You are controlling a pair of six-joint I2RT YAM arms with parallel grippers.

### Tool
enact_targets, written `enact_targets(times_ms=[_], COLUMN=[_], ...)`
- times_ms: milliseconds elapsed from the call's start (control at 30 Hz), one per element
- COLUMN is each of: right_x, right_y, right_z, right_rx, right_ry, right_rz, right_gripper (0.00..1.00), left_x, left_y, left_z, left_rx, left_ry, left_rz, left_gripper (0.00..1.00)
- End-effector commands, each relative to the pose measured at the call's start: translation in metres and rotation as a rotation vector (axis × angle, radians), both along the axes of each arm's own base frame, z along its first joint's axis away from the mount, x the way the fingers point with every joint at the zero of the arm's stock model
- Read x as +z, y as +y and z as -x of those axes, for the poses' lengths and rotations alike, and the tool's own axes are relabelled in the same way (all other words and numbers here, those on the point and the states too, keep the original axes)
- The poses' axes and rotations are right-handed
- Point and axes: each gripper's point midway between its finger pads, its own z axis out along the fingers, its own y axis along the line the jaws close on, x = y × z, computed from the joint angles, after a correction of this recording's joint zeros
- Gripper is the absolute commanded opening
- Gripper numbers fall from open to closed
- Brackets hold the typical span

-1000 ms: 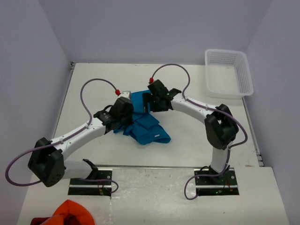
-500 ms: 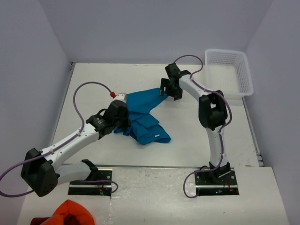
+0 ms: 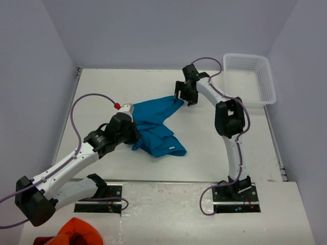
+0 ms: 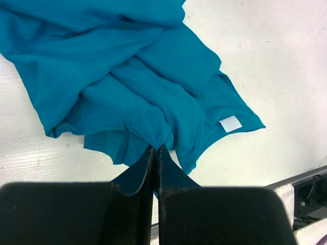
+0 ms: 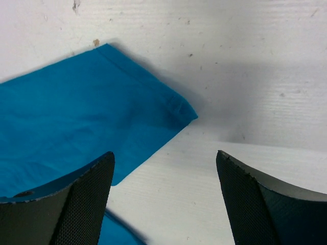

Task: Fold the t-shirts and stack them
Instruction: Flatten out the tshirt

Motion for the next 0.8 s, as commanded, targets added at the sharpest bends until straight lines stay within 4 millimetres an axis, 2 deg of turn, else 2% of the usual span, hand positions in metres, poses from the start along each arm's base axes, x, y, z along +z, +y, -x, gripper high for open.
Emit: enact_targets(times_ms=[0, 133, 333, 400, 633, 767], right_x=[0.007, 0.006, -0.006, -0.004, -0.01, -0.009], right_y=[-0.001, 0.005, 0.015, 0.019, 0.026, 0.036], right_z=[-0.01, -0.013, -0.008, -0.005, 0.013, 0.029], right_rx=[0.007, 0.034, 0.051, 0.063, 0.089, 0.118], right_ry=[0.002, 0.01, 0.041, 0.044, 0.074, 0.085], right_rz=[-0.052, -0.094, -0.14, -0.166, -0.223, -0.257], right_gripper=[0.8, 0.79, 0.78, 0.77, 0.73, 0.72], left_x=[0.004, 0.012, 0.031, 0.037, 0.058, 0.061], left_y=[-0.002, -0.005, -0.011, -0.009, 0.0, 0.0], left_z=[0.014, 0.023, 0.041, 0.047, 0.058, 0.059], left_rx=[-0.012, -0.032, -0.084, -0.093, -0.082, -0.085], left_ry=[0.031, 0.038, 0.043, 0.038, 0.013, 0.007], left_rz=[0.042, 0.079, 0.17, 0.19, 0.217, 0.224], left_gripper=[0.0, 0.0, 0.0, 0.0, 0.0, 0.0])
